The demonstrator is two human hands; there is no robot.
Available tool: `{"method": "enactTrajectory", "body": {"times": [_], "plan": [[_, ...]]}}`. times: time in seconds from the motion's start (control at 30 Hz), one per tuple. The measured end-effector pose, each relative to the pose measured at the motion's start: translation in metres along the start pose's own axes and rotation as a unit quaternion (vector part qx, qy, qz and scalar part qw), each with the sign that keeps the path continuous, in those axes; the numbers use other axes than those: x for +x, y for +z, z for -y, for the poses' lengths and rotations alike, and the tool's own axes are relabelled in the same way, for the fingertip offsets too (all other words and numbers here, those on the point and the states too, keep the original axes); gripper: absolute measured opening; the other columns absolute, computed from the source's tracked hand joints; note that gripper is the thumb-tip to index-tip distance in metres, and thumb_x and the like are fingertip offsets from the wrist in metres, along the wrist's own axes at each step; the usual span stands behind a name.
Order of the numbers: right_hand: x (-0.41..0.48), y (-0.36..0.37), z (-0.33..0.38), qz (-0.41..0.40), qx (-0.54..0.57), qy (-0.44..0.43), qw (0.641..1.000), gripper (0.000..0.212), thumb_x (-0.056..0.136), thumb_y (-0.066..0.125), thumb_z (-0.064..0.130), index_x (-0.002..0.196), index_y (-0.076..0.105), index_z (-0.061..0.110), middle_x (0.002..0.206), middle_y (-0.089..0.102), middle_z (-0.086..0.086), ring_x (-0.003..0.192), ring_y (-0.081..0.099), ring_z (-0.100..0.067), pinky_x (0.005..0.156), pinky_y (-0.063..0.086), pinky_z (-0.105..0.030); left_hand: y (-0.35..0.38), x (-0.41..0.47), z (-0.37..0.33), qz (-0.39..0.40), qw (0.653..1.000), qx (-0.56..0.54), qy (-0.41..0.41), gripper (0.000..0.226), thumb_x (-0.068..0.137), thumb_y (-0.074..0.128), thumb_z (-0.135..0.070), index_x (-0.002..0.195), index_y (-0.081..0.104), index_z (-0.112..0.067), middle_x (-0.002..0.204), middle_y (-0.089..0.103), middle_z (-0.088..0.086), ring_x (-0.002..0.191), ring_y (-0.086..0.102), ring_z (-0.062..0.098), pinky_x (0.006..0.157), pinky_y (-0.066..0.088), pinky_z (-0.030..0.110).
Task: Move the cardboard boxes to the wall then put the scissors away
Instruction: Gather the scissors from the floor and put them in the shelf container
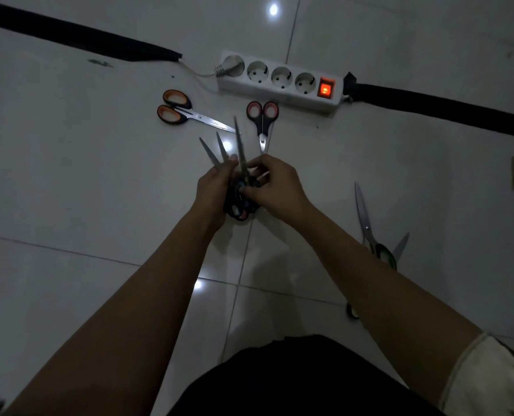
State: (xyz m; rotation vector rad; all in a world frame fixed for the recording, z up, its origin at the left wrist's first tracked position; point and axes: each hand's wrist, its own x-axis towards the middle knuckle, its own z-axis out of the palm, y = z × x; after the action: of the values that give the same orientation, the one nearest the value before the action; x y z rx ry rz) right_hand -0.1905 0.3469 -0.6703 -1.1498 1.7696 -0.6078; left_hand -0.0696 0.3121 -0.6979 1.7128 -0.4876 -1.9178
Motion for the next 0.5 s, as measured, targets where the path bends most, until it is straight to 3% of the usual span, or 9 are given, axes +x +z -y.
{"method": "enactTrajectory", "body": {"times": [0.1,0.2,0.27,0.37,0.43,0.5], "plan": [[0.004,0.007,0.010,0.052,-0.030,-0.032,0.998,0.044,0.077,0.076,0.009,0.118,0.059,0.006,0.108,0.063,-0.005,0.089,0.055,-0.011,0.073,0.048,-0.022,-0.006,0.001,-0.003,0.014,1.000,-0.019,0.021,0.025,0.092,0.064,-0.016,0.112,0.064,-0.002,0.099,0.070,0.014,0.090,0.070,0.024,0.070,0.057,0.030],[0.015,0.012,0.014,0.077,-0.013,-0.025,0.997,0.047,0.078,0.074,0.006,0.121,0.055,0.009,0.088,0.055,0.013,0.072,0.052,-0.001,0.061,0.042,-0.012,-0.014,0.008,-0.007,-0.005,0.999,0.019,0.039,0.032,0.087,0.065,-0.001,0.119,0.062,-0.003,0.097,0.071,0.012,0.088,0.070,0.024,0.067,0.057,0.030],[0.024,0.016,0.014,0.078,0.012,-0.014,0.997,0.041,0.081,0.071,0.008,0.119,0.057,0.010,0.085,0.057,0.006,0.070,0.054,-0.001,0.063,0.046,-0.018,-0.019,0.013,-0.009,-0.017,0.998,0.038,0.046,0.033,0.086,0.064,0.003,0.119,0.062,-0.003,0.092,0.071,0.008,0.088,0.070,0.025,0.072,0.057,0.032],[0.047,0.023,0.014,0.038,-0.045,-0.050,0.997,0.045,0.087,0.067,0.016,0.128,0.055,0.007,0.119,0.055,-0.010,0.103,0.055,-0.017,0.081,0.042,-0.024,-0.030,0.019,-0.016,-0.038,0.998,0.028,0.049,0.032,0.086,0.066,-0.001,0.118,0.063,-0.006,0.094,0.071,0.006,0.087,0.070,0.020,0.080,0.057,0.033],[0.072,0.029,0.013,0.068,-0.169,-0.088,0.979,0.058,0.092,0.060,0.018,0.145,0.039,0.007,0.150,0.034,-0.016,0.134,0.035,-0.031,0.104,0.034,-0.030,-0.036,0.025,-0.021,-0.044,0.998,0.005,0.051,0.030,0.085,0.067,-0.001,0.115,0.064,-0.007,0.090,0.071,0.005,0.082,0.071,0.017,0.077,0.058,0.032],[0.089,0.035,0.012,0.108,-0.291,-0.098,0.945,0.064,0.098,0.051,0.016,0.154,0.020,0.012,0.162,0.010,-0.013,0.146,0.015,-0.033,0.116,0.023,-0.041,-0.040,0.029,-0.023,-0.039,0.998,-0.017,0.047,0.030,0.085,0.068,0.000,0.114,0.063,-0.007,0.087,0.072,0.006,0.079,0.071,0.019,0.074,0.059,0.033]]}}
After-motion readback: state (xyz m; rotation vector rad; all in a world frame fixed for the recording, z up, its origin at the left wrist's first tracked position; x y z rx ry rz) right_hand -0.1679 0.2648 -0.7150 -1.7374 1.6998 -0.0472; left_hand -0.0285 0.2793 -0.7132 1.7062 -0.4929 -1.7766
